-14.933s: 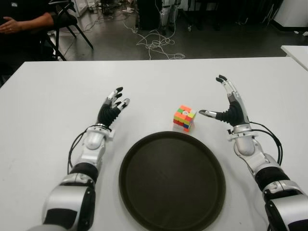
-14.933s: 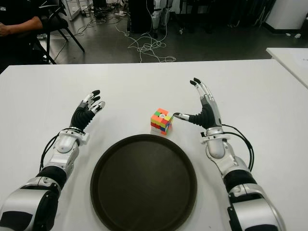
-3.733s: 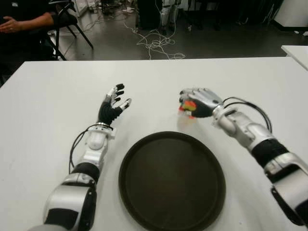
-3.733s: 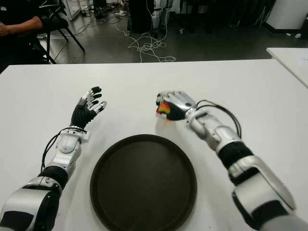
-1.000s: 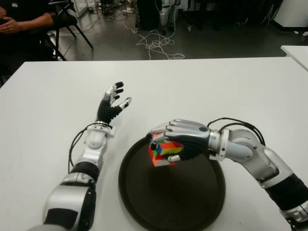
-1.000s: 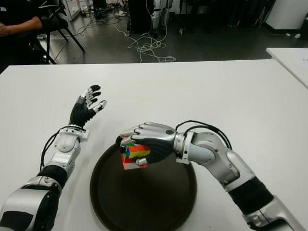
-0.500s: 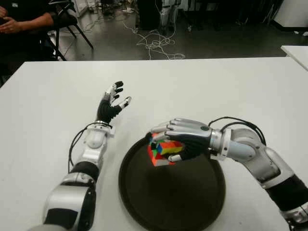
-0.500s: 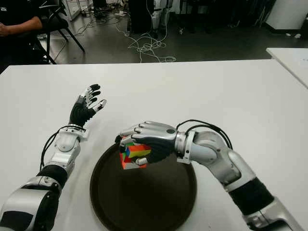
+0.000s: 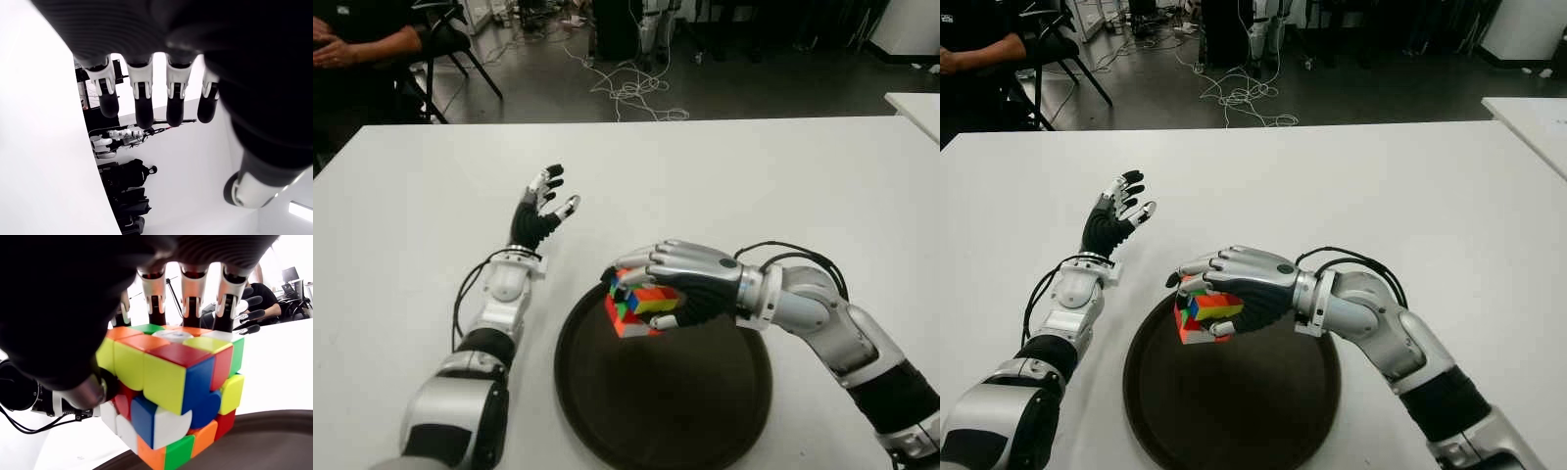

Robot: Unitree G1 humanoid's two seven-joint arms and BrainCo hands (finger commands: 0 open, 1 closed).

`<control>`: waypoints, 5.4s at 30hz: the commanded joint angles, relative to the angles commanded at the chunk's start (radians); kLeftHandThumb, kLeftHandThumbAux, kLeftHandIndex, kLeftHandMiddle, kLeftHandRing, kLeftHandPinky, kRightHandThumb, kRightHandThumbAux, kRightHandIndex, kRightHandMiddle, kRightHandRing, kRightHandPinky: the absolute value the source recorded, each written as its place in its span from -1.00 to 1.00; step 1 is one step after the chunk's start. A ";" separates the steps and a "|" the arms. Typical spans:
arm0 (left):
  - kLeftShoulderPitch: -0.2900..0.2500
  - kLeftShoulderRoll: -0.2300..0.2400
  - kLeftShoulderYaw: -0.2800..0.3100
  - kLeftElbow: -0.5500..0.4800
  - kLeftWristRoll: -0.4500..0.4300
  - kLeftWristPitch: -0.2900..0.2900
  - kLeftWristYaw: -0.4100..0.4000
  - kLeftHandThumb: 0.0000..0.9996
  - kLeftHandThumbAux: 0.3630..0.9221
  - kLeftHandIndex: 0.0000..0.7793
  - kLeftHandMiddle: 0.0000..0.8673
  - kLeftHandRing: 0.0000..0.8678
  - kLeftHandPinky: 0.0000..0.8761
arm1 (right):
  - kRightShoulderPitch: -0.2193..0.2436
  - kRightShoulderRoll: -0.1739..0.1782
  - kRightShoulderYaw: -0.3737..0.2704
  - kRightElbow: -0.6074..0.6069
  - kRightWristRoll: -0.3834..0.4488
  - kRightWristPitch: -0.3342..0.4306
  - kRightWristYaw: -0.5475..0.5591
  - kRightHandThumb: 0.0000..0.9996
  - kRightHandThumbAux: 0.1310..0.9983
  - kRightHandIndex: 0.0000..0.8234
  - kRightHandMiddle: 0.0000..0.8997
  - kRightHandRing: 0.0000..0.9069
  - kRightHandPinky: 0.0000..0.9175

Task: Pick up the Rubik's Cube and put it in the plate

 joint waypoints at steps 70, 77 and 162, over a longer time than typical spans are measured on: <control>-0.014 -0.006 0.003 0.005 -0.007 0.006 0.006 -0.97 0.33 -0.56 -0.63 -0.72 -0.78 | -0.078 0.070 0.051 0.264 -0.060 -0.019 -0.009 0.65 0.30 -0.04 0.04 0.01 -0.01; -0.010 -0.003 0.001 -0.001 -0.010 0.007 0.000 -0.97 0.35 -0.57 -0.64 -0.72 -0.77 | -0.082 0.067 0.050 0.282 -0.063 -0.066 -0.032 0.65 0.30 -0.04 0.03 -0.02 -0.06; -0.015 0.011 -0.007 0.008 0.003 0.012 -0.004 -0.96 0.26 -0.57 -0.65 -0.74 -0.80 | -0.179 0.090 -0.457 0.206 0.621 0.134 0.166 -1.00 -0.64 -1.00 -1.00 -1.00 -1.00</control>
